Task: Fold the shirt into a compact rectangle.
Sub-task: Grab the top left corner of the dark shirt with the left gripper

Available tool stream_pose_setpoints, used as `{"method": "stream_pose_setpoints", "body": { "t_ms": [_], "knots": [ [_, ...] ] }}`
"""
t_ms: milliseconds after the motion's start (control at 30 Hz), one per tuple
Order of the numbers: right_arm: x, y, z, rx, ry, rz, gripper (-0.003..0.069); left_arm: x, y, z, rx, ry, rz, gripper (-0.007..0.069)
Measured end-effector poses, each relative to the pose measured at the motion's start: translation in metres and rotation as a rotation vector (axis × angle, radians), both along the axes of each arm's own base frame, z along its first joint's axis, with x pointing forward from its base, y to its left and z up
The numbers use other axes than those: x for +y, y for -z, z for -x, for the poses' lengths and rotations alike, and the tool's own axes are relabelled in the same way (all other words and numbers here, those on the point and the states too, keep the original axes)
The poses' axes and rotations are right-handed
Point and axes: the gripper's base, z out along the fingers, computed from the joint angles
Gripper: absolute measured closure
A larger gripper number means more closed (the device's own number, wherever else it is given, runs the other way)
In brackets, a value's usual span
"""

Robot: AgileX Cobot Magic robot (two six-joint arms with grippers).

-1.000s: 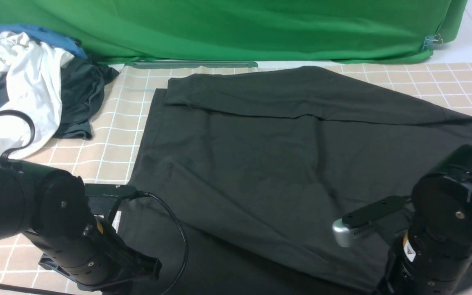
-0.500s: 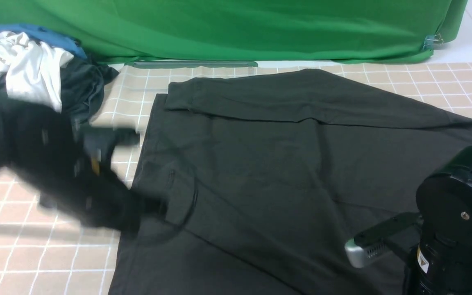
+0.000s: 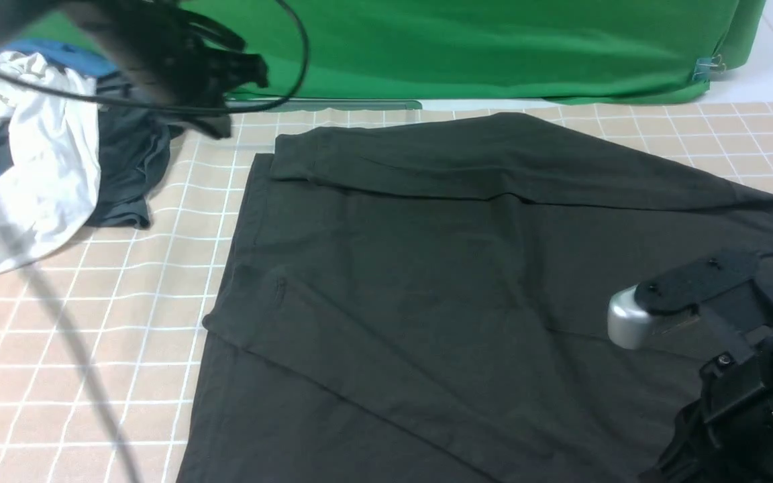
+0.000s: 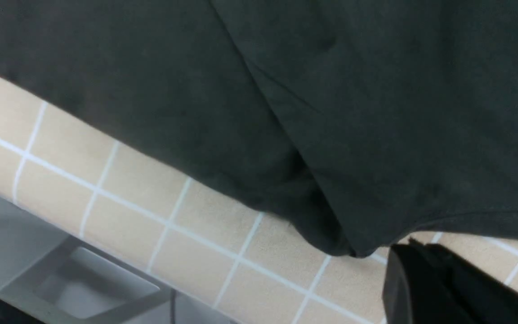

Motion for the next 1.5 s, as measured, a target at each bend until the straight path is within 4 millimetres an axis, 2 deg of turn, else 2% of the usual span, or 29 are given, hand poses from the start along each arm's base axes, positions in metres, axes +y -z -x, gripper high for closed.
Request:
{"method": "stream_pose_setpoints", "body": {
  "t_ms": [133,200,300,433,567,967,1033,1133,1167,1200,1267,1433,1500],
  "knots": [
    [0.001,-0.001,-0.001,-0.014,0.001,-0.011,0.0620,-0.006,0.039,-0.037,0.009,0.016,-0.021,0.0452],
    [0.001,-0.001,-0.001,-0.018,0.001,-0.014,0.0620,-0.007,0.062,-0.051,0.015,0.020,-0.029,0.0384],
    [0.001,-0.001,-0.002,-0.024,0.001,-0.018,0.0620,-0.009,0.085,-0.063,-0.002,0.042,-0.045,0.0302],
    [0.002,-0.001,-0.003,-0.030,0.001,-0.023,0.0620,-0.010,0.103,-0.072,-0.036,0.074,-0.060,0.0244],
    [0.002,-0.001,-0.003,-0.037,0.002,-0.029,0.0620,-0.012,0.107,-0.075,-0.057,0.107,-0.052,0.0241],
    [0.003,-0.002,-0.004,-0.047,0.002,-0.036,0.0620,-0.018,0.117,-0.078,-0.073,0.174,-0.020,0.0252],
    [0.003,-0.002,-0.004,-0.047,0.002,-0.036,0.0620,-0.018,0.117,-0.078,-0.075,0.185,-0.023,0.0293],
    [0.003,-0.002,-0.004,-0.047,0.002,-0.036,0.0620,-0.019,0.118,-0.078,-0.079,0.229,-0.037,0.0424],
    [0.003,-0.002,-0.004,-0.047,0.002,-0.036,0.0620,-0.019,0.118,-0.078,-0.078,0.233,-0.039,0.0435],
    [0.003,-0.002,-0.004,-0.048,0.002,-0.037,0.0620,-0.020,0.118,-0.077,-0.077,0.246,-0.036,0.0513],
    [0.003,-0.002,-0.004,-0.049,0.002,-0.038,0.0620,-0.020,0.118,-0.077,-0.074,0.261,-0.041,0.0574],
    [0.003,-0.002,-0.004,-0.050,0.002,-0.038,0.0620,-0.019,0.106,-0.071,-0.041,0.277,-0.046,0.0574],
    [0.003,-0.002,-0.004,-0.050,0.002,-0.038,0.0620,-0.019,0.090,-0.065,-0.027,0.285,-0.043,0.0574]
  ]
}}
